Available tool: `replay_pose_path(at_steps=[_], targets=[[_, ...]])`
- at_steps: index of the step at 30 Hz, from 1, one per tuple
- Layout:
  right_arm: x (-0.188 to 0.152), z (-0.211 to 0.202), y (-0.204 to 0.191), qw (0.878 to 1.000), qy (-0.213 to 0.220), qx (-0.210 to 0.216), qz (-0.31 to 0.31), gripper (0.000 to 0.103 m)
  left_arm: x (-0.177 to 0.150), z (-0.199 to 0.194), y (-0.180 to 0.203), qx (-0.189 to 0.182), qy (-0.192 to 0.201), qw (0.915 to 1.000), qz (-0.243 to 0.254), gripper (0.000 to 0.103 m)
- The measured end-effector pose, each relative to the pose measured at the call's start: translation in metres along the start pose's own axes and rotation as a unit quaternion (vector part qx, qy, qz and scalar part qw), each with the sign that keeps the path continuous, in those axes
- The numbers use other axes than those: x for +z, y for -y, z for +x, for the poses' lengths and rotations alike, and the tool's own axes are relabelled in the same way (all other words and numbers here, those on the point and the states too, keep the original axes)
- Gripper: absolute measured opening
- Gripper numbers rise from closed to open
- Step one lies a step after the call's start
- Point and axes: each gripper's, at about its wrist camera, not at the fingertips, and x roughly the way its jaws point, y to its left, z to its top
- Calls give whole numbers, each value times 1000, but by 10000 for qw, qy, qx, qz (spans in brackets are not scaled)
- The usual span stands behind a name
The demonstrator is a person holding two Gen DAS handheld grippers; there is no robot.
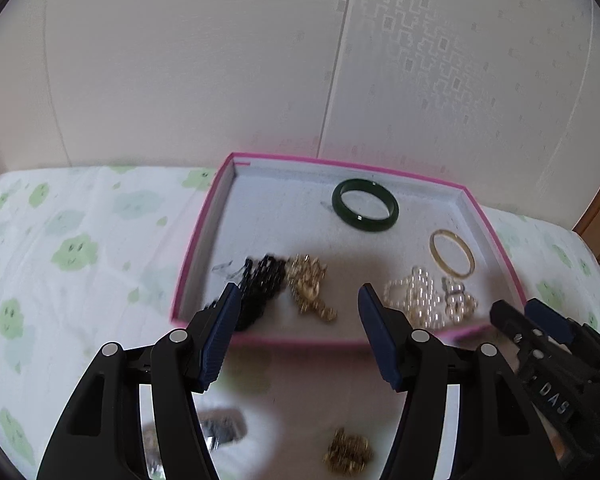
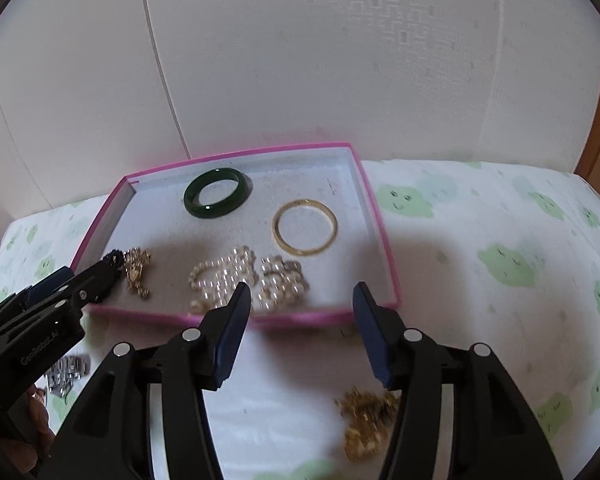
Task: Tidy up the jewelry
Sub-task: 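Carry both brooches into the pink tray and open both tools, then withdraw both tools from the tray toward the remaining gold pieces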
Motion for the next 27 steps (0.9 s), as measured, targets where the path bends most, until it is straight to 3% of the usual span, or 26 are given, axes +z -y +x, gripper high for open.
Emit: replay_pose_path(at_steps=[5,7,19,27], targets=[[-18,-18,8,10000,17,-70,23,57,-21,-20,-7,-24,25,9999,-149,61],[-26,-23,13,10000,7,-59,79,58,-30,-28,-8,37,74,9998,-171,73],[-88,-53,38,9996,-49,-201,212,61,-84,-62,6,-68,143,9999,57,73],[-97,-54,43,9993,-51,-164,332,61,-105,-65,19,-185,66,9996,210,73]])
